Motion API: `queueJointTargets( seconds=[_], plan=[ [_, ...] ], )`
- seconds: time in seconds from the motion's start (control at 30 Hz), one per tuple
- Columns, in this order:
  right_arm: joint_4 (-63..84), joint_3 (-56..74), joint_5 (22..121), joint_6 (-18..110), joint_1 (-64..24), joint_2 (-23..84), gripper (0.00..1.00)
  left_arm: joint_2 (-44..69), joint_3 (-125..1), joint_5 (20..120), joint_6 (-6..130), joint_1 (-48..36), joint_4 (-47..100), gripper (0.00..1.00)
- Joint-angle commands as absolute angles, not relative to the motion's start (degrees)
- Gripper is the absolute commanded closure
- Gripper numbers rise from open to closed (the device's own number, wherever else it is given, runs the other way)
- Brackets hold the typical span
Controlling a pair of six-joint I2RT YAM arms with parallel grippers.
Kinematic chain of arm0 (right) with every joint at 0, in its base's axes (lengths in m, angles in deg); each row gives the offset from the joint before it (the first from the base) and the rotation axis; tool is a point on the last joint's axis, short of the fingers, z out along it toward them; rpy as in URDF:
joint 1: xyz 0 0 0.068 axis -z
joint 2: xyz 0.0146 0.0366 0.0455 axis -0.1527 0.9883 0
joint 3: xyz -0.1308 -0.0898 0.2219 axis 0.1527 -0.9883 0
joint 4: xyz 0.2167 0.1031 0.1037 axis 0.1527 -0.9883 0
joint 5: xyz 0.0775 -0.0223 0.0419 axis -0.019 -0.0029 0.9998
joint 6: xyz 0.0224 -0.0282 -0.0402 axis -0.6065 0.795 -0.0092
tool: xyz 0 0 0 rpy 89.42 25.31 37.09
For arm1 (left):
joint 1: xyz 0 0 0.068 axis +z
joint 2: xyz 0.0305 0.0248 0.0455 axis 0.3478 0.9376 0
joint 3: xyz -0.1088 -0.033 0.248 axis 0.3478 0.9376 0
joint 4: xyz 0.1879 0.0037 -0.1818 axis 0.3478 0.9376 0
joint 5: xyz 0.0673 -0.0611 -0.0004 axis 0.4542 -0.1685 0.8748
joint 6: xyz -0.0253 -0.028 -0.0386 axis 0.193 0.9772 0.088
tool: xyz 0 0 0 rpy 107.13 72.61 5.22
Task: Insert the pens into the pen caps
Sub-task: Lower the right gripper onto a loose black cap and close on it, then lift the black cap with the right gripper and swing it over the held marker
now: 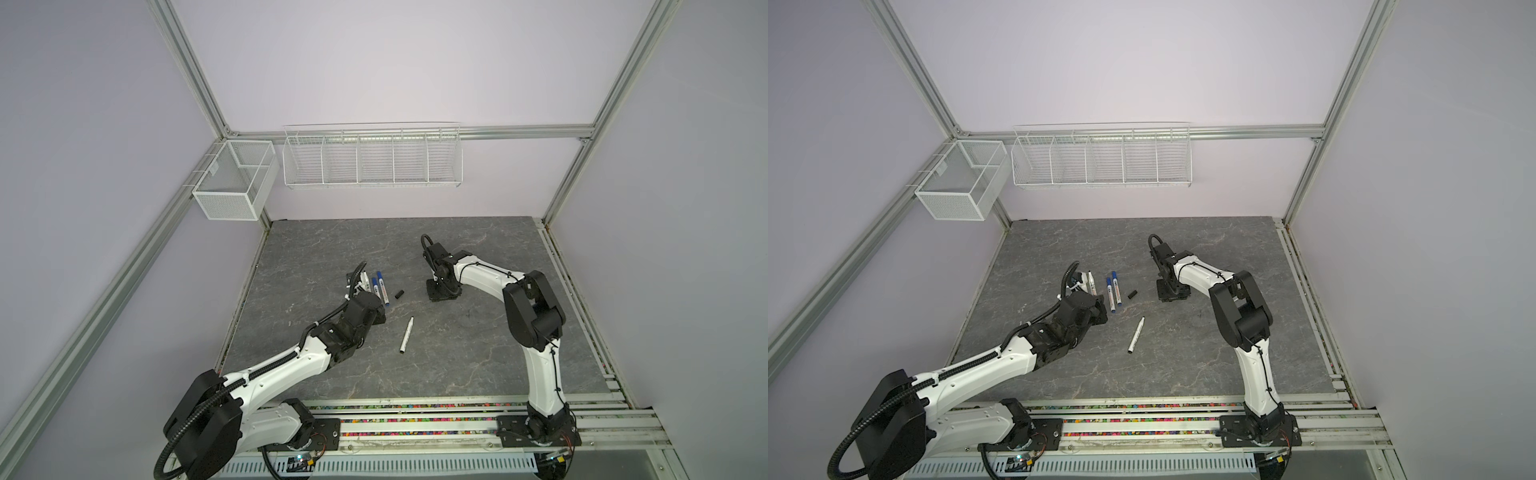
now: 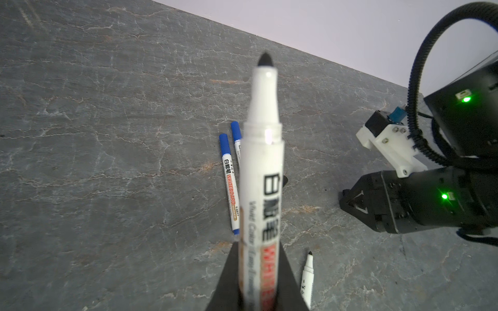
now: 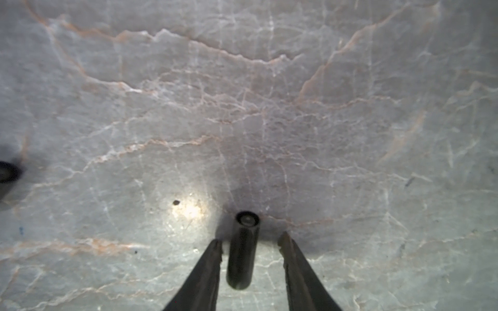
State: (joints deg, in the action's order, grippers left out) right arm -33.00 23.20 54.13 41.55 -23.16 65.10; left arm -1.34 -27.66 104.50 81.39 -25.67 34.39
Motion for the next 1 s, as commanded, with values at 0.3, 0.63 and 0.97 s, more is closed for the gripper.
queueJointTargets(
  seconds=[0.3,0.63,0.97],
  plan=[
    [-29.35,22.03,59.20,43.69,-22.75,64.77,0.93,1.38,-31.06,94.27,74.62,-25.76,32.07,1.00],
    [-9.03,6.13,83.19,44.13,-19.57,35.48,0.92,0.28,-30.48,84.25,65.52,-27.39,25.25,1.00],
    [5.62,0.14,95.18,37.11,-20.73,26.09,0.92,3.15,-30.64,79.88,63.25,-30.25,18.75,1.00]
  ],
)
